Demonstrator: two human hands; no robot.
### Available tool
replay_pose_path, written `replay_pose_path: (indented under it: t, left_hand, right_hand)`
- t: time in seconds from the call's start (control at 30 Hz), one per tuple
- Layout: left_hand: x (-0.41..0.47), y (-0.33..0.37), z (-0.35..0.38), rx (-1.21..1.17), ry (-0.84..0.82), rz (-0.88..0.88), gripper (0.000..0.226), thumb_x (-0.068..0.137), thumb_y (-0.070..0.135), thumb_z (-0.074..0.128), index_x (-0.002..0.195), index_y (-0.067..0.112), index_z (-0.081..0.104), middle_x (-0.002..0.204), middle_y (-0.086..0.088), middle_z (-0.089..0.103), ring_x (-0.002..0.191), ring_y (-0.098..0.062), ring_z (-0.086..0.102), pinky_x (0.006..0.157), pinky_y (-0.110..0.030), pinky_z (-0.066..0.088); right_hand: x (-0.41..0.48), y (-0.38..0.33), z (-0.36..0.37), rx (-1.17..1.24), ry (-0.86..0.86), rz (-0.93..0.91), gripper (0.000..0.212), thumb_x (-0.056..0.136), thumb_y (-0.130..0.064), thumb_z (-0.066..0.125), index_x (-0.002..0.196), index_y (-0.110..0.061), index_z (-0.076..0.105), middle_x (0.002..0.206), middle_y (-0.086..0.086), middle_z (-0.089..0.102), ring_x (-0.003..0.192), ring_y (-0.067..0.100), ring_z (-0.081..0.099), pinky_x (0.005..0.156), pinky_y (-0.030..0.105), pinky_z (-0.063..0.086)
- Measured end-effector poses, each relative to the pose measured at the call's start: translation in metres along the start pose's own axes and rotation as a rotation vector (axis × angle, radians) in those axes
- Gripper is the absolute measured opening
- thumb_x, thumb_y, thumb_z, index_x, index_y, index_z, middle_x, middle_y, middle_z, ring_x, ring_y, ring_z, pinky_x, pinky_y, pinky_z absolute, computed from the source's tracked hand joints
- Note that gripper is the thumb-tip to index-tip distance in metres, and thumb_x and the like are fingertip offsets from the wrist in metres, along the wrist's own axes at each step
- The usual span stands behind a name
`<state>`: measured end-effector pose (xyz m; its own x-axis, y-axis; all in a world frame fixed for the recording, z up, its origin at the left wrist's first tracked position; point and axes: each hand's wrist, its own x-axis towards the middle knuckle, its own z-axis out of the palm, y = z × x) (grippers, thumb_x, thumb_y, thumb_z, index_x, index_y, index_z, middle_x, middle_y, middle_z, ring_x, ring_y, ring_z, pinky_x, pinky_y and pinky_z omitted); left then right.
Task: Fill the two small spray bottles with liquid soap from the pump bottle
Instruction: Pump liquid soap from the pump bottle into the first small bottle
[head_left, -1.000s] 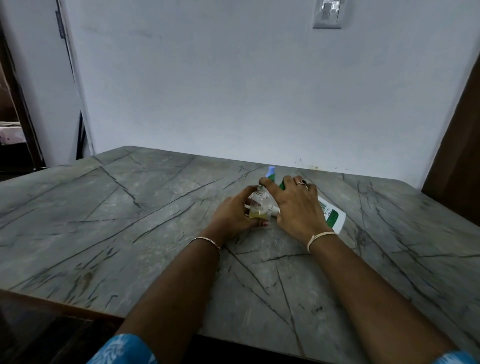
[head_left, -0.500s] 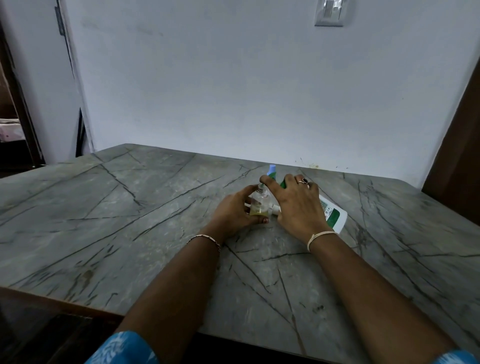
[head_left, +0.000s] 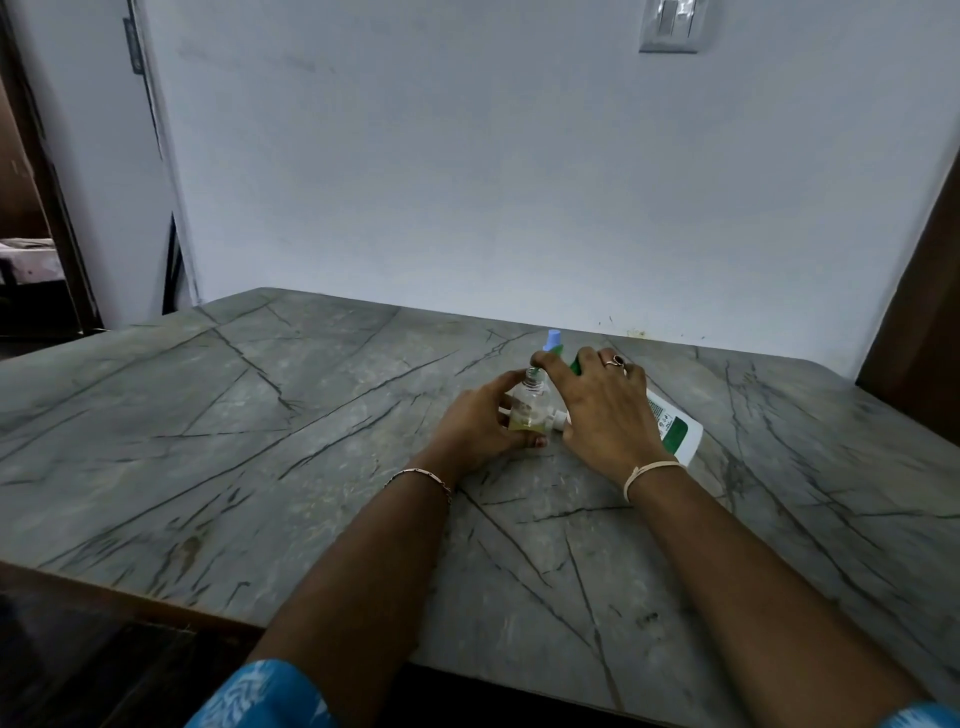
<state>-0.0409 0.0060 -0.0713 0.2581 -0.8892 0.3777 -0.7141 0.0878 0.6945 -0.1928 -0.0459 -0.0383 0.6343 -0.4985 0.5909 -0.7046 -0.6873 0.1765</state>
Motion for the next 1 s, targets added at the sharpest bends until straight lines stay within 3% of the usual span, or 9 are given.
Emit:
replay_pose_path:
  t: [0.63,1.0]
  left_hand:
    - [0.0002,0.0000,0.0002,0.018,0.005,-0.033,0.091,0.067,0.032,0.085,0.144,0.029,0.036,0.120,-0.005,0.064,0.094,-0.016,0.067,0.089,-0.033,0.054]
    - [-0.0001,0.0004,-0.0001,0.008,-0.003,-0.039,0.092,0.066,0.030,0.086,0.144,0.029,0.037,0.119,-0.005,0.064,0.093,-0.016,0.067,0.088,-0.028,0.053]
  right_hand:
    - [0.0005,0.0030,0.0005,0.001,-0.020,-0.021,0.073,0.084,-0.033,0.063,0.144,-0.035,0.022,0.124,0.011,0.047,0.116,0.030,0.044,0.097,0.045,0.035]
    - [0.0027,0.0038,0.0034,-0.010,-0.014,-0.019,0.073,0.083,-0.027,0.063,0.142,-0.034,0.022,0.122,0.010,0.047,0.115,0.029,0.045,0.096,0.044,0.036]
